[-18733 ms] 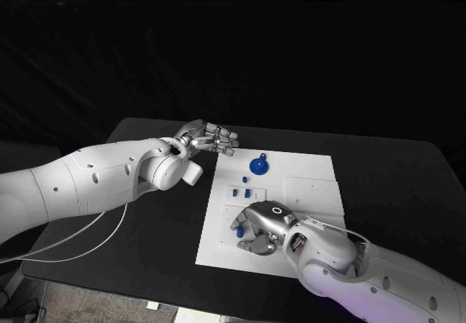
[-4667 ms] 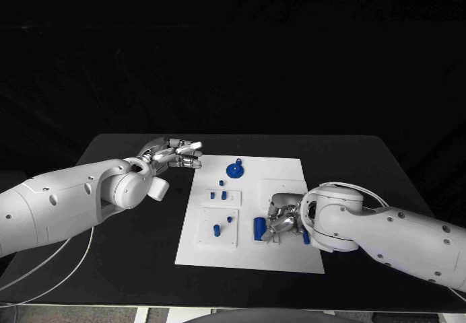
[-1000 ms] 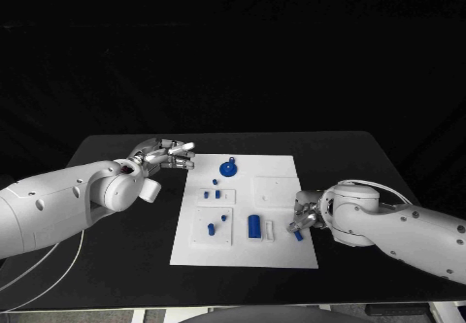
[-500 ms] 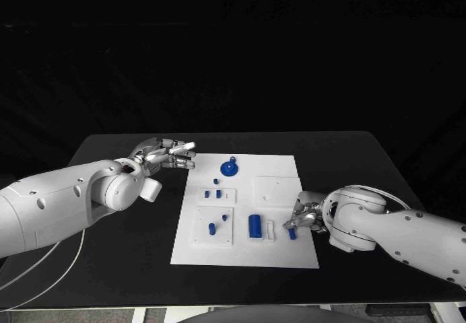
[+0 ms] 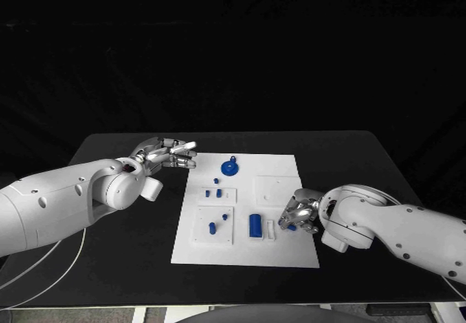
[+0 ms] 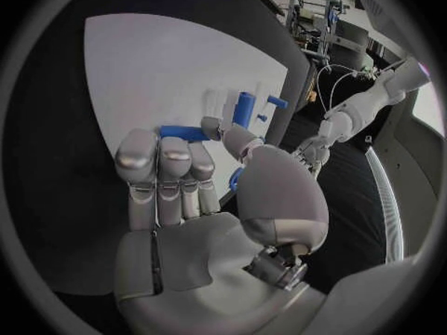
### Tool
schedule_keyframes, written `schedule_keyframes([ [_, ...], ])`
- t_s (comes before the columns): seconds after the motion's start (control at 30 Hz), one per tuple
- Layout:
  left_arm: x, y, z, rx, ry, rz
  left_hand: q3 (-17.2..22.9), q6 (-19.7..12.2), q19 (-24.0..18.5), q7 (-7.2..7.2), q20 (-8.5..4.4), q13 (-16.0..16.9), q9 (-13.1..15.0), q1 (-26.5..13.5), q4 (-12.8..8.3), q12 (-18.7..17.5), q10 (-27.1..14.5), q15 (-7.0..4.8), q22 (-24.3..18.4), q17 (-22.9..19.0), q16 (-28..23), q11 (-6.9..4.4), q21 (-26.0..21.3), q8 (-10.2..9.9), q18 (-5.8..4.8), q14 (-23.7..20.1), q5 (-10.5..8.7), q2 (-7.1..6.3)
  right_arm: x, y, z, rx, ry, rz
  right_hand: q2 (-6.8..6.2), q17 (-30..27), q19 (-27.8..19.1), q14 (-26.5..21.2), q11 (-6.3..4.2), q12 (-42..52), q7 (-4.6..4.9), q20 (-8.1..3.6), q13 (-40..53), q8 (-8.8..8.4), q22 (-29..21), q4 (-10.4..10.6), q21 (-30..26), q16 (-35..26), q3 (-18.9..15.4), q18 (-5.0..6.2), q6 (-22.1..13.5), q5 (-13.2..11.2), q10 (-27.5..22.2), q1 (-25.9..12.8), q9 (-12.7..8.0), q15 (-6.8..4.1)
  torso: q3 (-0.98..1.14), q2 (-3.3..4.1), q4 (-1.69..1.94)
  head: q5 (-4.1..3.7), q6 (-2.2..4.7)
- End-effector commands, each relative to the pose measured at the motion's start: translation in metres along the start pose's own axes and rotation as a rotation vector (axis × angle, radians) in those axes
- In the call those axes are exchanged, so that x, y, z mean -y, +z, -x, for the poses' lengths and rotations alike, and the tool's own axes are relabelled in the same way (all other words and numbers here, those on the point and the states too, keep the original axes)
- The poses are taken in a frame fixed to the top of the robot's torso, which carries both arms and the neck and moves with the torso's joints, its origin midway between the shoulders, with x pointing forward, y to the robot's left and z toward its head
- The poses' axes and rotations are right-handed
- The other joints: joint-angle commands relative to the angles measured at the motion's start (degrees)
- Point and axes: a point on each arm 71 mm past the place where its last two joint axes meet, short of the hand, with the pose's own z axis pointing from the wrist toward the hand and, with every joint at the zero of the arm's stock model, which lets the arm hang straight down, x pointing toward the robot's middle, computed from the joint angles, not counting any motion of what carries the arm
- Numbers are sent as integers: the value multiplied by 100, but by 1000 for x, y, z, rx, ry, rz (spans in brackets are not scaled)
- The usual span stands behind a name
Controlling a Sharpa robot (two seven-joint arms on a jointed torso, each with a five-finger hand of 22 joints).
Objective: Assemble the parts on the task board
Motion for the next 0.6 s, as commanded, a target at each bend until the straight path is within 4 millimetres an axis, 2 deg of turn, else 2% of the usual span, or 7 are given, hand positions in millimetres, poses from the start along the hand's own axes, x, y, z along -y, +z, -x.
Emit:
schedule_keyframes([
  [0.03, -1, 1, -4, -27, -5, 1, -4, -19, -34, -6, 10, 9, -8, -24, 3, -12, -45, 12, -5, 10, -13, -9, 28, -11, 22, -28, -4, 12, -5, 0, -6, -42, 35, 34, 44, -6, 28, -10, -18, -29, 1, -2, 2, 8, 640, 22, -20, -30, -98, 71, 50, -47, 4, -30, 9, 2, -4, 1, 1, -14, 2],
  [0.17, -1, 1, -5, -33, -5, 5, -13, -31, -37, -4, 12, 9, -9, -25, 0, -11, -49, 14, -8, 9, -14, -9, 28, -13, 20, -33, -5, 16, -7, 2, -8, -60, 14, 29, 82, -17, 31, -7, -23, -36, -13, 1, 0, 9, 631, 78, -73, -45, -318, 64, 72, -108, 2, -12, 17, 4, -6, -1, 6, -19, 8],
  [0.47, -1, 1, -5, -37, -5, 8, -13, -31, -37, -4, 12, 9, -9, -25, 0, -11, -49, 14, -8, 9, -14, -9, 28, -13, 20, -33, -5, 16, -8, 6, -11, -85, -35, 11, 118, -29, 40, -6, -30, -60, -33, 0, -13, 10, 628, 116, -129, -66, -492, 53, 107, -275, -9, 5, 26, 4, -6, 1, 2, 6, 2],
  [0.6, -1, 1, -5, -38, -5, 8, -13, -31, -37, -4, 12, 9, -9, -25, 0, -11, -49, 14, -8, 9, -14, -9, 28, -13, 20, -33, -5, 16, -10, 7, -10, -67, -60, 11, 120, -31, 48, -4, -36, -67, -52, 0, -21, 11, 624, 169, -155, -73, -601, 48, 132, -512, -5, 7, 32, 3, -4, 1, 5, 10, 1],
])
